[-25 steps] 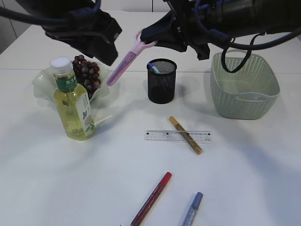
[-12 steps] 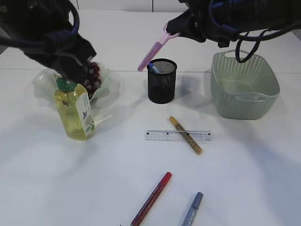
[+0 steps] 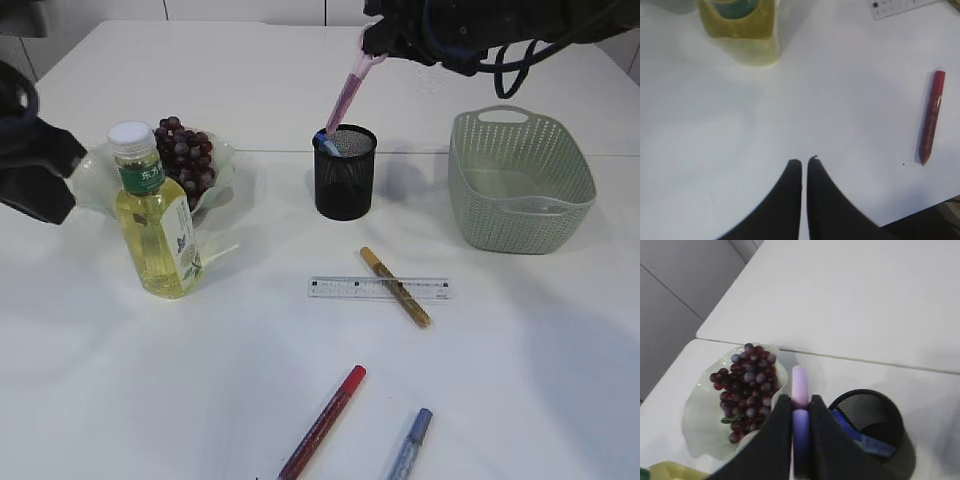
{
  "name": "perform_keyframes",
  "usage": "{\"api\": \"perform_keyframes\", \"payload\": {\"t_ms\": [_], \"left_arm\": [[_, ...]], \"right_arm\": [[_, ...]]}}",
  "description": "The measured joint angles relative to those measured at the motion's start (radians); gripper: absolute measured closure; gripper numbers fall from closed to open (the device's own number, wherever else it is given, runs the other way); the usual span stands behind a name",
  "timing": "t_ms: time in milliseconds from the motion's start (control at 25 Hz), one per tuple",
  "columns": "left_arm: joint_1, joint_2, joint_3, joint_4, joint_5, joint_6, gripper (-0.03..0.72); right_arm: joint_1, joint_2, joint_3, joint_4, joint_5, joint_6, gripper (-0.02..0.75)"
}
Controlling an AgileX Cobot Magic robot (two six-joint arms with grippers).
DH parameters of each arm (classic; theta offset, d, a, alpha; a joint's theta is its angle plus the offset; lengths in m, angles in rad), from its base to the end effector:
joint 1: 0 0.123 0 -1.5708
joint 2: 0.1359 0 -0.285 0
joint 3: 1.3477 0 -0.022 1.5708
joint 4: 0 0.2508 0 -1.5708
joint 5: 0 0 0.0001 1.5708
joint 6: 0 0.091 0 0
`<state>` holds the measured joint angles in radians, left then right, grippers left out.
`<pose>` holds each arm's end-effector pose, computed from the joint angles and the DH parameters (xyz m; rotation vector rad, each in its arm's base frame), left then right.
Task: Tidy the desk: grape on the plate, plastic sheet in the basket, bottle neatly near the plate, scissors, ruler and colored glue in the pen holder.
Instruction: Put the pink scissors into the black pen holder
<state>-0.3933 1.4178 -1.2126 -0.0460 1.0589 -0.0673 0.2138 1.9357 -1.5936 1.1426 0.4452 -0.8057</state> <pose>0.2587 -0.1113 0.3163 0.4284 2.7288 -0.1858 0.4423 0.1326 0.2946 -0.1763 2.0515 0.7267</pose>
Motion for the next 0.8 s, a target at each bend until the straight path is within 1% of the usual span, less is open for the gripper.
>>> {"api": "perform_keyframes", "payload": {"t_ms": [200,320,480,800], "left_arm": [[0.082,-0.053,0.053,0.0,-0.016,0.0,0.671],[0.107,-0.066,0.076,0.004,-0.02,0.0,0.671],[0.108,-0.075,0.078,0.006,-0.023,0.0,0.671],[0.108,-0.075,0.078,0.015,-0.025,0.0,0.671]], "right_arm": [[0.0,0.049,-0.042,-0.076,-0.09,-0.001,0.687],[0.0,0.086,-0.076,-0.118,-0.117,-0.005,0.687],[0.0,0.138,-0.098,-0.142,-0.15,-0.049,0.687],[0.0,0.203,-0.112,-0.144,-0.166,-0.083,0.682]]}}
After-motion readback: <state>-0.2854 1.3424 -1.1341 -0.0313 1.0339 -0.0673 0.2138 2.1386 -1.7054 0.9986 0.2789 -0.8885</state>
